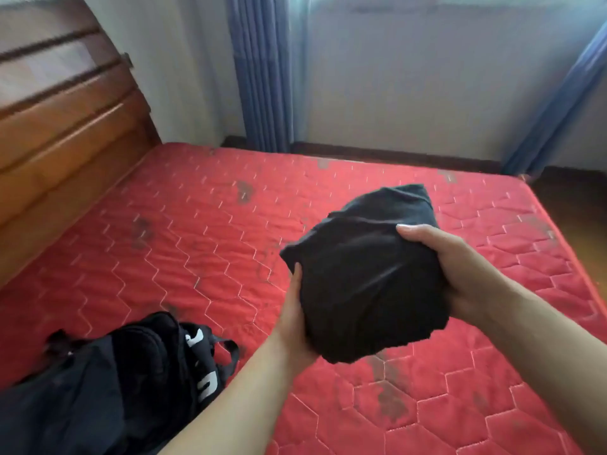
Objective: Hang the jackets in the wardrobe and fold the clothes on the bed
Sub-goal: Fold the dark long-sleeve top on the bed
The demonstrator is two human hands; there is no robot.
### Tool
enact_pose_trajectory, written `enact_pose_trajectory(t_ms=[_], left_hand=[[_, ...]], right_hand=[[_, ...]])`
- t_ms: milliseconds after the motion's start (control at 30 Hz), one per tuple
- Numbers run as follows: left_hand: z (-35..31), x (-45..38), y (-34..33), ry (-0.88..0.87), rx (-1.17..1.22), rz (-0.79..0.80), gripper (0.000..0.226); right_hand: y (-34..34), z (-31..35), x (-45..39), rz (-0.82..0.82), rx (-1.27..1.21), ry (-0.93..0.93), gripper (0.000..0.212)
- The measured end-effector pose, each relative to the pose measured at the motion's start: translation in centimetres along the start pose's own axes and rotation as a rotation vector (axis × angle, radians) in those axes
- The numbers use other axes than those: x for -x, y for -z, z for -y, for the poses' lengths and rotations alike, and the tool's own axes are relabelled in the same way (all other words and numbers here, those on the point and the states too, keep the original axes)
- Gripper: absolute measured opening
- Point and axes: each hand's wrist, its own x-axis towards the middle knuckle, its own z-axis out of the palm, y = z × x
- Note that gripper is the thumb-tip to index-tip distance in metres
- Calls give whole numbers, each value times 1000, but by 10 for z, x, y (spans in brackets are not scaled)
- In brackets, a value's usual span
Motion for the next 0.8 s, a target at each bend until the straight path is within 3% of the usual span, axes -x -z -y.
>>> enact_pose_trajectory(t_ms=[167, 300, 367, 533, 600, 667, 733, 800], left_hand=[[-45, 72, -44, 104, -29, 24, 55], [-70, 126, -72, -57, 65, 51, 38], [-85, 164, -86, -196, 70, 15, 49], [-96, 293, -112, -294, -149, 16, 95], [-98, 337, -122, -350, -233, -47, 90], [-103, 376, -130, -356, -355, -140, 69], [-108, 413, -135, -316, -442, -280, 49], [-112, 444, -130, -332, -465, -469, 46]], right_hand=[[-71, 95, 53, 42, -11, 169, 22], [-82, 122, 86, 46, -13, 131, 24], [-82, 128, 102, 52, 21, 94, 30], [-95, 128, 154, 185, 219, 29, 20], [-106, 130, 174, 242, 303, 10, 22], [-125, 131, 193, 284, 383, -5, 25], [-149, 129, 209, 317, 445, -19, 33], [-178, 124, 224, 343, 478, -17, 43]])
